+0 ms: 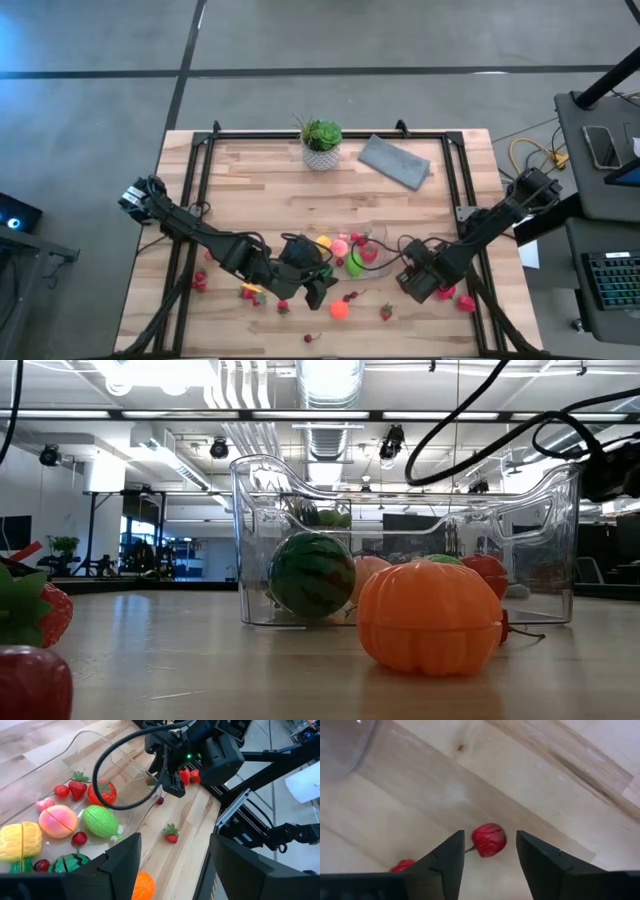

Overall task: Pick and placing Produce into tupperware
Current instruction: Put the cherry into the transparent bin

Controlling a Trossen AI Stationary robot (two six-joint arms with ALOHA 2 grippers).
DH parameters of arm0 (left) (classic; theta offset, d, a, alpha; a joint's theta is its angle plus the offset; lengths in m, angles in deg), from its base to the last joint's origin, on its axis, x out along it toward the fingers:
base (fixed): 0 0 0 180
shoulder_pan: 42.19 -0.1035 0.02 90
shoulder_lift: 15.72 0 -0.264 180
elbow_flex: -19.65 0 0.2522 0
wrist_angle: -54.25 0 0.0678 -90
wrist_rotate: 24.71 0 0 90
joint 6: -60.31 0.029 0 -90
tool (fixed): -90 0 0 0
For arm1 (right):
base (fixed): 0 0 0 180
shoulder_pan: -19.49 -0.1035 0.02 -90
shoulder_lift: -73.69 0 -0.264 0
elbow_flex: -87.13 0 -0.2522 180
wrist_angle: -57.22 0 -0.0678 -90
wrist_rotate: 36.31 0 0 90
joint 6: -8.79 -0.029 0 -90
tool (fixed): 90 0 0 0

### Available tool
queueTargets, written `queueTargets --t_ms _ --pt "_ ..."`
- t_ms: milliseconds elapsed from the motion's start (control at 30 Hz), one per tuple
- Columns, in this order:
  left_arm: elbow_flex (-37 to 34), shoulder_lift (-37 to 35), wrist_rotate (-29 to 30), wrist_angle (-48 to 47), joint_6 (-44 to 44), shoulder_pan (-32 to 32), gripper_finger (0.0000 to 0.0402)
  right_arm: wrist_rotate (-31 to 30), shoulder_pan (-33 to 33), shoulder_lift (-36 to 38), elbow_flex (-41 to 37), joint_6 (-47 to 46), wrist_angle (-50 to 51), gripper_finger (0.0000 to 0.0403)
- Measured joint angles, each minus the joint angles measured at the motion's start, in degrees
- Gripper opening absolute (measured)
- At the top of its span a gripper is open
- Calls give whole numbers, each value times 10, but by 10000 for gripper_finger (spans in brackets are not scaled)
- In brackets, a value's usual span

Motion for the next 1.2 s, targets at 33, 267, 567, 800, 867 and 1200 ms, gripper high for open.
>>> queueTargets --t_ms 33,267,567,800,867,1200 --pt "0 0 0 0 1 0 222 0 0 0 -2 -3 0 162" --pt "0 0 0 -1 2 0 222 2 0 0 -5 -3 -1 125" --pt "0 0 0 -1 2 -1 222 3 0 0 -5 -2 -4 86" --pt "0 0 2 -1 2 -1 222 -12 -4 19 9 1 -4 80" --pt "0 0 2 -2 2 0 222 -29 -4 30 17 -1 -2 83" --pt "-3 0 2 -4 1 1 222 -140 -8 94 179 57 86 81"
